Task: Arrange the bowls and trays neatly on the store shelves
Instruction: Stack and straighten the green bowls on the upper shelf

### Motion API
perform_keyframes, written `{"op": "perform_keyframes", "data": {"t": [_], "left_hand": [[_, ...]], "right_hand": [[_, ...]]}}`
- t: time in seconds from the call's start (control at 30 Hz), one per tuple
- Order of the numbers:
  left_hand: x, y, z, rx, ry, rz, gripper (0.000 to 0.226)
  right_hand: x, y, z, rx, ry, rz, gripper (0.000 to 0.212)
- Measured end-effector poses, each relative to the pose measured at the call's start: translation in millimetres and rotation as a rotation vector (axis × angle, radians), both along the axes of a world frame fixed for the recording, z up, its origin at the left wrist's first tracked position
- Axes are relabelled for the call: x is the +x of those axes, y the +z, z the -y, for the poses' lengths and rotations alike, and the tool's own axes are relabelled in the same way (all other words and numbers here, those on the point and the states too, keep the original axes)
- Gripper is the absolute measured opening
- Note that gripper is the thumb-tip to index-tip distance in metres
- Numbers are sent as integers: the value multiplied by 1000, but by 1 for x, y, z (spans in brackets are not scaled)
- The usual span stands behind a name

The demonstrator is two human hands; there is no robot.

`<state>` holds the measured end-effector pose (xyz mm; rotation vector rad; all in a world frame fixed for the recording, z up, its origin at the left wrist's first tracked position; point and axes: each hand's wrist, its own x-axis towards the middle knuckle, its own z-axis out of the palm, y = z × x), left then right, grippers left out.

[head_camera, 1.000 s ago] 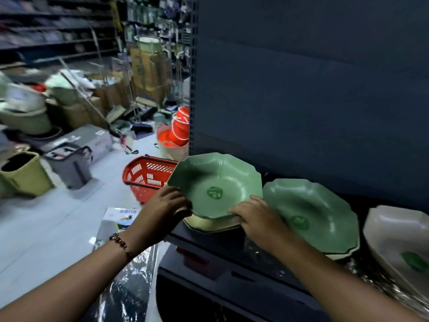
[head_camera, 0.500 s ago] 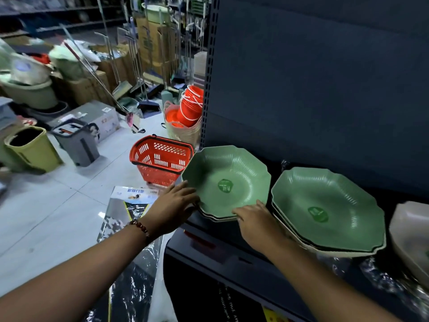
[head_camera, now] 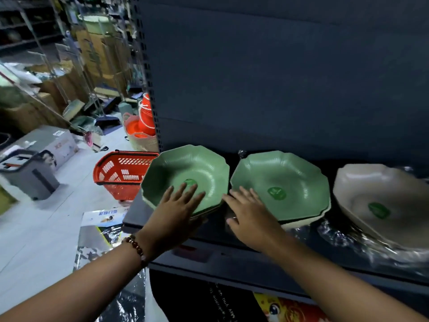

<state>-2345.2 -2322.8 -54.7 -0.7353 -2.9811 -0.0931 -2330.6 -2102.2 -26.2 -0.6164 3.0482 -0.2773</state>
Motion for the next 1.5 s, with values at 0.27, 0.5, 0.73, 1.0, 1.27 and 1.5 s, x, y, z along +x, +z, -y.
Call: {"op": "perform_keyframes", "data": {"t": [0.27,0.5,0.73,1.0,1.27,1.5], "left_hand": [[0,26,-148,20,-275,39,76],[8,31,-279,-38,-525,-9,64],[0,22,-349,-11,-679,-112,52],[-11,22,-364,21,-689,-134,11],[-6,33,-363,160,-796,-299,20],[4,55,-337,263,-777,-325,17]], "right_hand": [[54,28,-139,40,-306,-89,61],[110,26,-267,63,-664,-49,59],[124,8,-315,127,-687,-89,38],[116,9,-326,165,-687,-187,21],[125,26,-338,131,-653,-274,28],[134,53,-335,60,-515,-211,5]]}}
